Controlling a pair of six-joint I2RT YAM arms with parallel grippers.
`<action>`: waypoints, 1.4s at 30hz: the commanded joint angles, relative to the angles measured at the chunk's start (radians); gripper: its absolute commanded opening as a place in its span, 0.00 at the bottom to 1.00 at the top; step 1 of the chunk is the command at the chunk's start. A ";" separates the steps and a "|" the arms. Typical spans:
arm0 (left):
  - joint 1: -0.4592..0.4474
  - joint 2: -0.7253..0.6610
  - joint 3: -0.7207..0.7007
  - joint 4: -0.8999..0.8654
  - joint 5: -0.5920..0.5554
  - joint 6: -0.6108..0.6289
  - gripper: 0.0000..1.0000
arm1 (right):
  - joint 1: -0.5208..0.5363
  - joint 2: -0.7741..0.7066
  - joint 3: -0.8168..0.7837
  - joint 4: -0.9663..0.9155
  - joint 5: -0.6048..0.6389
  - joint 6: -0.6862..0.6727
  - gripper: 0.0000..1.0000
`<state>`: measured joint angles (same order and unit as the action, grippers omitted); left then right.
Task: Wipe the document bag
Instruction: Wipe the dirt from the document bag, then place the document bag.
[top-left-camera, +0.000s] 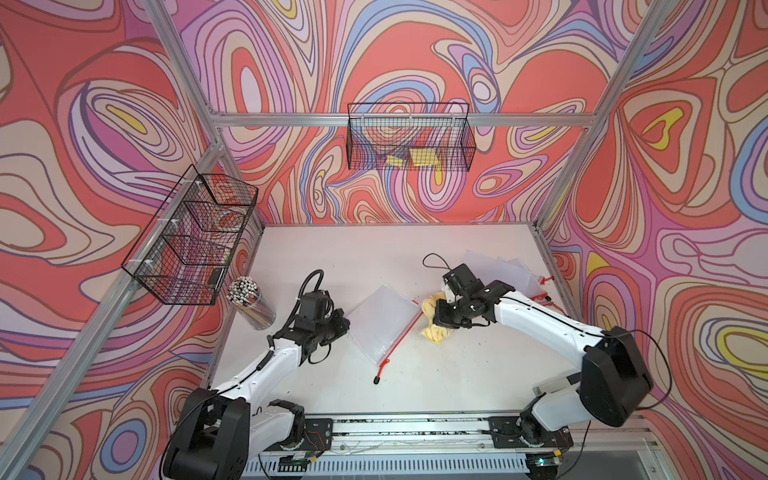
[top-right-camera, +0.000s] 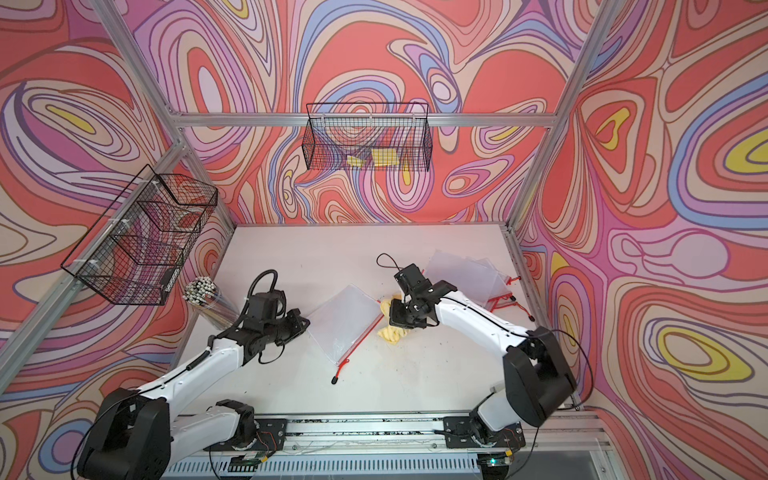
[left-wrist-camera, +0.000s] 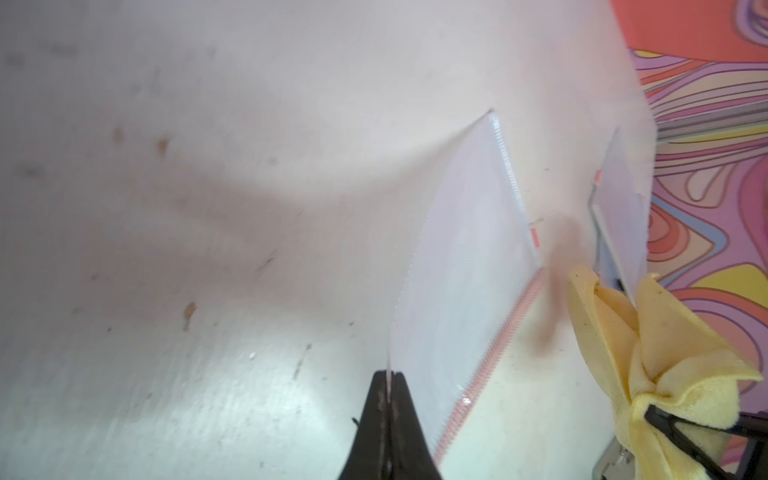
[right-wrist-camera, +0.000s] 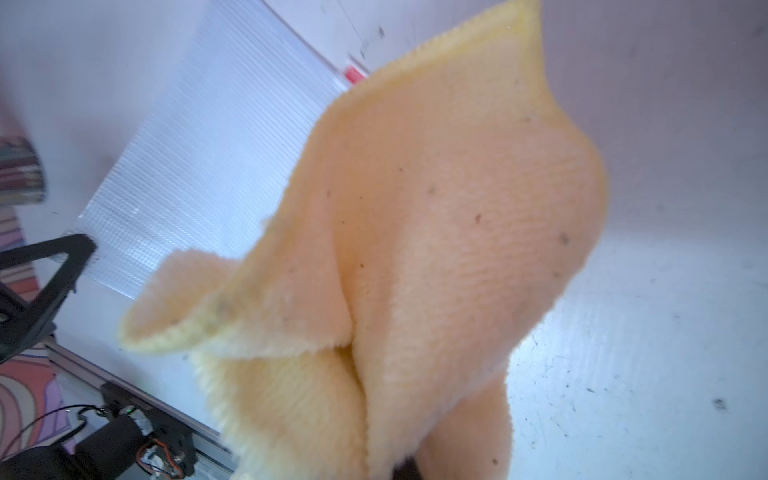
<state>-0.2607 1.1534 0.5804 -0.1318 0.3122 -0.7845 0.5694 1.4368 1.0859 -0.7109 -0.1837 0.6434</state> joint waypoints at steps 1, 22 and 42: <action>-0.029 -0.002 0.190 -0.100 0.055 0.074 0.00 | -0.004 -0.141 0.051 0.004 0.146 0.041 0.00; -0.353 0.900 1.317 0.350 0.497 -0.191 0.00 | -0.006 -0.710 0.050 -0.086 0.717 0.114 0.00; -0.365 1.379 1.454 0.341 0.411 -0.269 0.05 | -0.006 -0.671 0.022 -0.114 0.703 0.074 0.00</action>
<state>-0.6220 2.5935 2.0922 0.2447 0.7551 -1.1110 0.5659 0.7429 1.1263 -0.8276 0.5171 0.7296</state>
